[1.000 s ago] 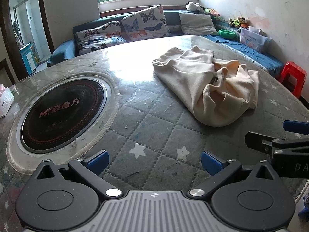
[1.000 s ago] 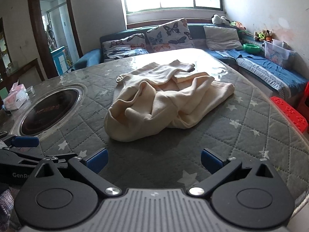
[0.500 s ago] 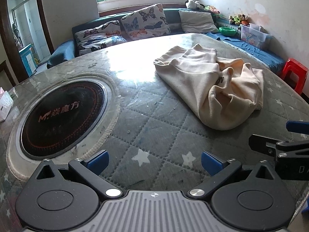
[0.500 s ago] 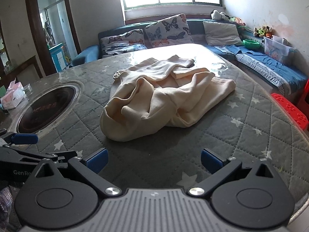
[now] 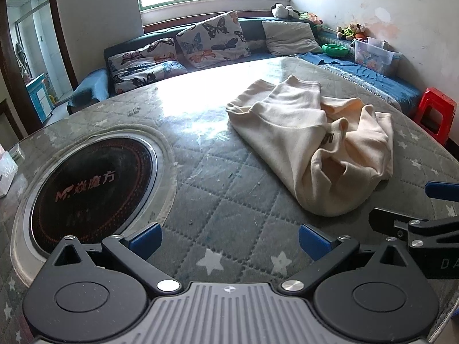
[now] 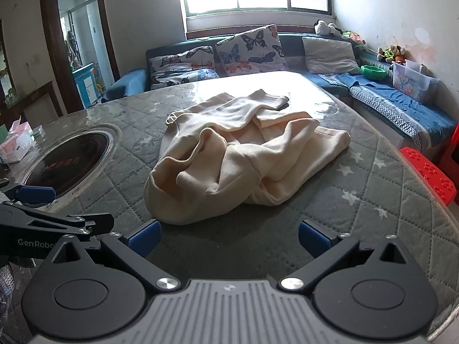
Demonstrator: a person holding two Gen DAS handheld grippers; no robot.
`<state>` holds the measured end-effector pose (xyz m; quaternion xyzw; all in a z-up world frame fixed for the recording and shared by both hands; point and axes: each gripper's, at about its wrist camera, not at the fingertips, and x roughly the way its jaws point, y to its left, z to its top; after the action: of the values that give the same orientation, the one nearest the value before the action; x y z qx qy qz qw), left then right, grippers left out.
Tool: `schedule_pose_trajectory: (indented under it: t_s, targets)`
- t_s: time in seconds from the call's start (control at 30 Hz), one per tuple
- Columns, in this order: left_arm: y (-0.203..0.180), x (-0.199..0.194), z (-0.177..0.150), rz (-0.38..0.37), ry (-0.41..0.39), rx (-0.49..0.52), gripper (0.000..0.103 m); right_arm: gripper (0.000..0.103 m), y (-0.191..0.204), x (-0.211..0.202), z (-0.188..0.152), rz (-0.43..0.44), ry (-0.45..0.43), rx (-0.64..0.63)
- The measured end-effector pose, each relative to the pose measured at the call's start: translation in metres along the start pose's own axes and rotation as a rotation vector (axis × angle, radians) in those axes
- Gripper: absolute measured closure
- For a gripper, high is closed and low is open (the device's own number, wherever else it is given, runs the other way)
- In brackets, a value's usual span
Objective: Fold clothes
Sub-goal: 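Move both grippers toward the crumpled cream sweatshirt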
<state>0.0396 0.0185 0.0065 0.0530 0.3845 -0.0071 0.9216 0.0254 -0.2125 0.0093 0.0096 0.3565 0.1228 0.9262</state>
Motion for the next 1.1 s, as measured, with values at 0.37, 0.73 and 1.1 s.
schedule_pose_trajectory:
  t_s: [0.37,0.73,1.1]
  targets:
    - [0.0,0.008,0.012,-0.005,0.012,-0.001,0.0,0.0,-0.004,0.004,0.005,0.002,0.002,-0.002]
    - [0.0,0.008,0.026,-0.019,-0.02,0.005,0.001,0.007,-0.008,0.008,0.017,-0.001,-0.018,0.001]
    - [-0.007,0.019,0.062,-0.078,-0.056,0.024,0.023,0.016,-0.012,0.02,0.041,0.002,-0.046,-0.006]
